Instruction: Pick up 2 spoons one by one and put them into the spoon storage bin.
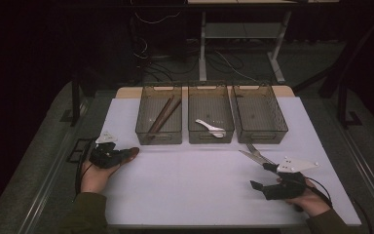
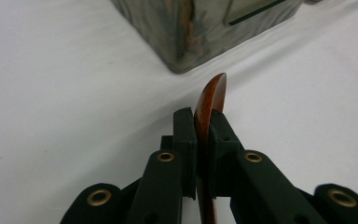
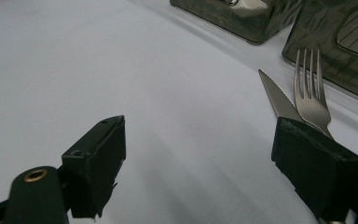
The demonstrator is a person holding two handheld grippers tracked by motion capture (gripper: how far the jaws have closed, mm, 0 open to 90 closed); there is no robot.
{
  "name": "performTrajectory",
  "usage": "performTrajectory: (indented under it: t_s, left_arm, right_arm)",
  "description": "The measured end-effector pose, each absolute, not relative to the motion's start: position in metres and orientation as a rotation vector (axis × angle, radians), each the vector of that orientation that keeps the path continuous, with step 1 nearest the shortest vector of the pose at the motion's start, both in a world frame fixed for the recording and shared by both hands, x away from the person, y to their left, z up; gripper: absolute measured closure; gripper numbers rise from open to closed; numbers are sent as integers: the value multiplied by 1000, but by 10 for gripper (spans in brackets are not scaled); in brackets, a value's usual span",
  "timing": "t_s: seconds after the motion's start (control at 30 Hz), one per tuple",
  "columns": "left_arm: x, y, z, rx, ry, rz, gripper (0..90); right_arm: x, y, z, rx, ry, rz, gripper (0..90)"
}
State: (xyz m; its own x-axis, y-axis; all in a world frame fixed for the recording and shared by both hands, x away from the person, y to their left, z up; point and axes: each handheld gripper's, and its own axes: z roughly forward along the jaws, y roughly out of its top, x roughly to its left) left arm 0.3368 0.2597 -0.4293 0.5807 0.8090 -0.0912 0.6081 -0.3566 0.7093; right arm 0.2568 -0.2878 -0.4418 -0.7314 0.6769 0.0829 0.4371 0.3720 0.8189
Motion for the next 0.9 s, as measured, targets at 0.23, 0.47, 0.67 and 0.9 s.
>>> performTrajectory:
  t_s: [0.23, 0.47, 0.67, 0.9]
  left_arm:
    - [332, 250, -420, 2077, 1069, 338, 834]
    - [326, 234, -410, 2058, 1005, 311, 834]
    - [323, 214, -398, 2052, 918, 295, 834]
    - [327, 182, -381, 2046, 814, 284, 834]
  right_arm:
    - [257, -288, -442, 987, 2366, 1289, 174]
    - [257, -288, -442, 990, 2365, 1290, 174]
    - [257, -288, -442, 992, 2367, 1293, 173]
    - [258, -288, -442, 995, 2364, 1297, 174]
